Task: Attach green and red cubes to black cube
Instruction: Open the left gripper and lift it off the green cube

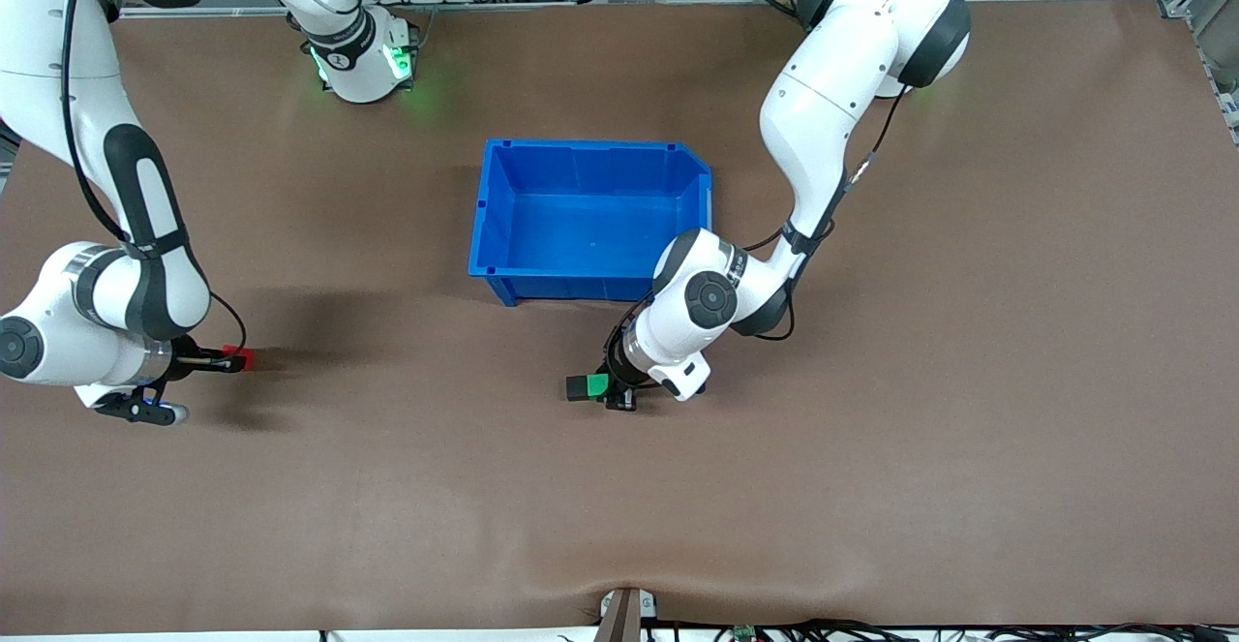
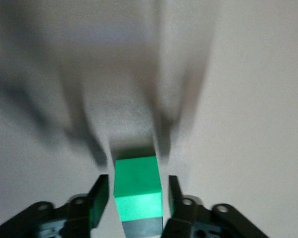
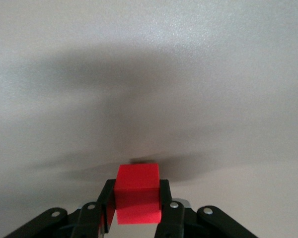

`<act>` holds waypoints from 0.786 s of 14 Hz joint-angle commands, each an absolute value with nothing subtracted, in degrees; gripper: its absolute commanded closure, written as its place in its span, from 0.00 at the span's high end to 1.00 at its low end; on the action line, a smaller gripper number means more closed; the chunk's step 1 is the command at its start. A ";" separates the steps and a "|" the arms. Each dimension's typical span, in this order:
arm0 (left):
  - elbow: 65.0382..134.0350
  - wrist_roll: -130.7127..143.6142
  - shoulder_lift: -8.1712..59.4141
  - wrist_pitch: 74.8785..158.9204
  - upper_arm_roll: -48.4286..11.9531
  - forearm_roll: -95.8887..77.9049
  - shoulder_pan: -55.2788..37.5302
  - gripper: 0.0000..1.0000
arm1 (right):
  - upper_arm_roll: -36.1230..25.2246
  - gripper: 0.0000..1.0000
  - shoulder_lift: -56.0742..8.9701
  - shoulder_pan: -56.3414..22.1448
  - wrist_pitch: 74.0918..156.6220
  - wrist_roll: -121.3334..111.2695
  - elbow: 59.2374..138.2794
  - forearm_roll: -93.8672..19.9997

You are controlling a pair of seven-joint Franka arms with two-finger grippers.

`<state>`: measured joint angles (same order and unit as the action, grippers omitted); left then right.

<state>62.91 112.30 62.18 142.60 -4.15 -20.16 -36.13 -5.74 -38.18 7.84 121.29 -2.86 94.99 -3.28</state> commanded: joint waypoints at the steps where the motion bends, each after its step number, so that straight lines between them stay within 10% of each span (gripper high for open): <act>1: 62.75 107.60 59.51 141.15 -3.52 -20.57 -36.56 1.00 | -5.36 0.00 -37.53 6.86 118.05 1.65 93.43 -3.69; 11: 63.45 79.50 41.60 115.95 3.43 -16.89 -33.13 1.00 | -5.10 0.00 -37.00 4.48 110.66 10.55 91.50 -6.94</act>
<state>61.12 85.39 46.57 120.36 2.45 -19.31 -32.61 -5.12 -37.91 4.35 112.53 9.60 91.87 -5.26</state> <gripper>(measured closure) 0.000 0.608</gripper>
